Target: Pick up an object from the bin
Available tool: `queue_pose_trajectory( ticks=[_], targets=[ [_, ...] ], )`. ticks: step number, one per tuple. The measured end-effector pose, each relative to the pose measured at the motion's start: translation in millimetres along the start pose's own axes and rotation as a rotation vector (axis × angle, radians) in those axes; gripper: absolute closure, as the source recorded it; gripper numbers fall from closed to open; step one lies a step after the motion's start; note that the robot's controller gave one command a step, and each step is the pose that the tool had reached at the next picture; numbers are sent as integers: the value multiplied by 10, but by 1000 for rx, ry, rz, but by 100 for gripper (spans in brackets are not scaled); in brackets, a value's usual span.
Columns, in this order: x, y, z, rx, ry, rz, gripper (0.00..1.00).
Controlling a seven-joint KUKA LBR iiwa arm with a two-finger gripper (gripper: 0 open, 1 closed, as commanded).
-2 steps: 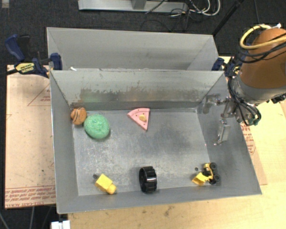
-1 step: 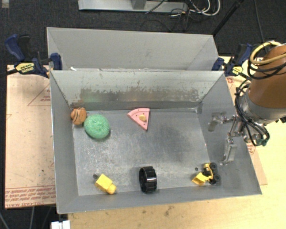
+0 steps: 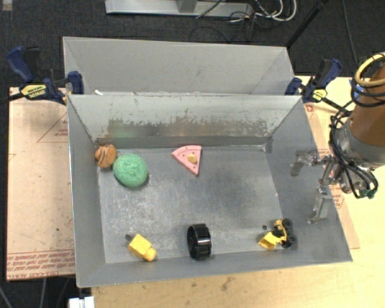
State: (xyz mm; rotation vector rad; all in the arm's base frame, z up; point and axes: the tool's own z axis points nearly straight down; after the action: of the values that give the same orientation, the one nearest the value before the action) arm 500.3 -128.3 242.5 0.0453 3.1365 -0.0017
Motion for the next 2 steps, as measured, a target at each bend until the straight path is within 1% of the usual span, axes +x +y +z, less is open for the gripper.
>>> queue_pose_trajectory(
  ticks=[1, 2],
  targets=[
    [29, -21, 616, 0, -2, -68, 0],
    [42, -50, 1301, -1, -1, -108, 0]
  ],
)
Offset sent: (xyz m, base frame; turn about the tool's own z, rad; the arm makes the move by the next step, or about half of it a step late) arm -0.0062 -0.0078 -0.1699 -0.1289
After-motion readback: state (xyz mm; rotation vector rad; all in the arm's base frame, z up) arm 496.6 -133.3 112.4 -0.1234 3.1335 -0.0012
